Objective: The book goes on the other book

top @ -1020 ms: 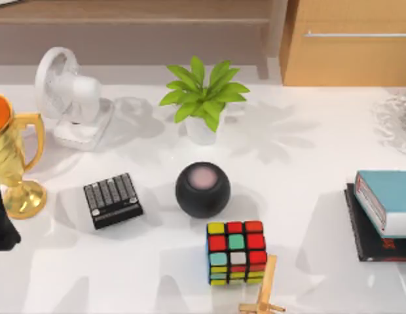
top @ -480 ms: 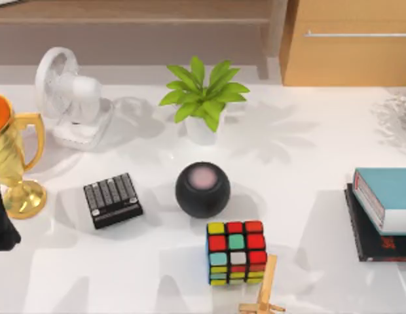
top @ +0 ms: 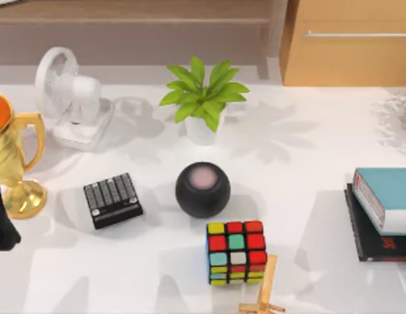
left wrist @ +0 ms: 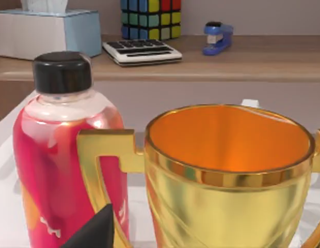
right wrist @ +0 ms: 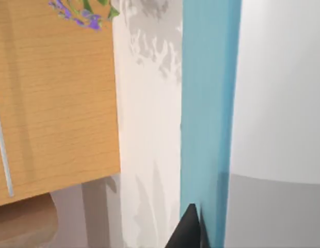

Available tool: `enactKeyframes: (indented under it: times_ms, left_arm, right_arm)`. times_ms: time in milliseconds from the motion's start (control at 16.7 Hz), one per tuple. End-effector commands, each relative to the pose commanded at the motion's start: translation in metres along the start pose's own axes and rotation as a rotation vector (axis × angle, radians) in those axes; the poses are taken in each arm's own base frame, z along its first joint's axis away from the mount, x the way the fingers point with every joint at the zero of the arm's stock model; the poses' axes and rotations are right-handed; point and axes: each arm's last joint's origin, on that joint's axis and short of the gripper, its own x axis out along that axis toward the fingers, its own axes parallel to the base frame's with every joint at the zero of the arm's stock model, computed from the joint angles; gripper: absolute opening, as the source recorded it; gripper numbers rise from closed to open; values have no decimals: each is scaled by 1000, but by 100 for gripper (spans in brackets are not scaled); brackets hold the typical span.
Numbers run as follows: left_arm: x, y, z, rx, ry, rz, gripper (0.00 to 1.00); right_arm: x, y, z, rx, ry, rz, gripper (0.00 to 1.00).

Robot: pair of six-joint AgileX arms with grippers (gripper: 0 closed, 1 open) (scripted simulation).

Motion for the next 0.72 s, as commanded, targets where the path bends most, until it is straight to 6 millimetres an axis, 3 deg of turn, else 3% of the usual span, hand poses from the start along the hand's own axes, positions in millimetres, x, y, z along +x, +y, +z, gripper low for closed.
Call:
enactKeyframes:
  times_ms: [360, 720]
  left_arm:
    - [0, 0, 0, 0, 0, 0, 100]
    - [0, 0, 0, 0, 0, 0, 100]
  right_arm:
    - [0, 0, 0, 0, 0, 0, 98]
    - [0, 0, 0, 0, 0, 0, 100]
